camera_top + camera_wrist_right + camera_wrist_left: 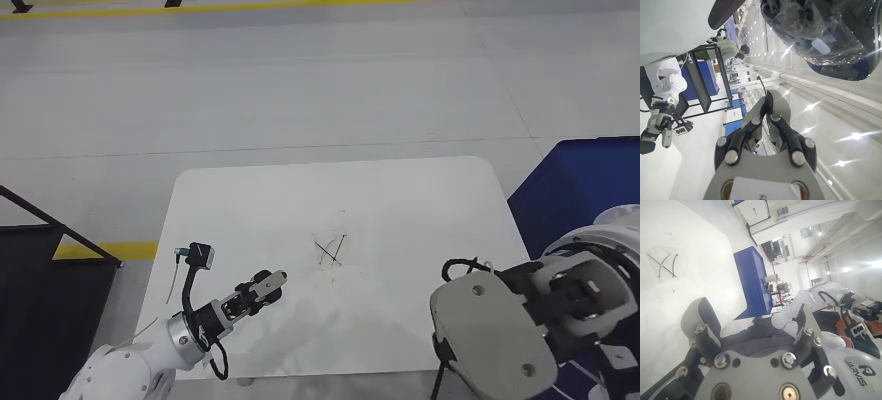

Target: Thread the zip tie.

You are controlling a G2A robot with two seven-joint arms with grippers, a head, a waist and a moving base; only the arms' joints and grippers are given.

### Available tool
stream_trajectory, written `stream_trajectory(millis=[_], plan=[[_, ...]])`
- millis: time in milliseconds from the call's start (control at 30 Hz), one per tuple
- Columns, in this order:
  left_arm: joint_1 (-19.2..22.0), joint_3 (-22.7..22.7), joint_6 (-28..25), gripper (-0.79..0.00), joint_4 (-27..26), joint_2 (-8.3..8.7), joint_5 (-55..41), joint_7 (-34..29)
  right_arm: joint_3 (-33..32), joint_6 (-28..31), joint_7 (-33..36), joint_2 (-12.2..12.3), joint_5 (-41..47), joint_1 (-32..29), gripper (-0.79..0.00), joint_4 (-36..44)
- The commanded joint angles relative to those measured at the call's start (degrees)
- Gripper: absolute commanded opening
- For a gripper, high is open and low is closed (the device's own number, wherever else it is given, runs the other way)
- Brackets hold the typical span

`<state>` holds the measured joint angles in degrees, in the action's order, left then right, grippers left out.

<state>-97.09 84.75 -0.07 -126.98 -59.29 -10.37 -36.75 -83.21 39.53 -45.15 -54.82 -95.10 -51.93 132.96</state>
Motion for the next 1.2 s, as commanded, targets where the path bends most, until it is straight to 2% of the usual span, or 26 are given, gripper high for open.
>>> stream_trajectory(millis=[0,267,500,633,900,1000,1167], plan=[[0.00,0.00,0.00,0.000,0.00,0.00,0.00,0.00,0.53,0.27,0.22,0.01,0.32,0.45,-0.785,-0.15],[0.00,0.00,0.00,0.000,0.00,0.00,0.00,0.00,1.92,1.10,0.44,0.13,0.32,1.75,-0.785,-0.73],[0.00,0.00,0.00,0.000,0.00,0.00,0.00,0.00,4.05,4.16,8.13,0.08,7.42,0.05,-0.785,-0.36],[0.00,0.00,0.00,0.000,0.00,0.00,0.00,0.00,4.39,6.39,11.85,0.10,11.05,1.03,-0.785,0.18],[0.00,0.00,0.00,0.000,0.00,0.00,0.00,0.00,5.40,5.19,15.54,-0.15,15.84,1.04,-0.785,1.07],[0.00,0.00,0.00,0.000,0.00,0.00,0.00,0.00,3.09,2.30,12.94,-0.18,10.72,3.62,-0.785,1.27],[0.00,0.00,0.00,0.000,0.00,0.00,0.00,0.00,-0.06,-3.75,5.00,0.16,-3.39,5.72,-0.785,1.06]])
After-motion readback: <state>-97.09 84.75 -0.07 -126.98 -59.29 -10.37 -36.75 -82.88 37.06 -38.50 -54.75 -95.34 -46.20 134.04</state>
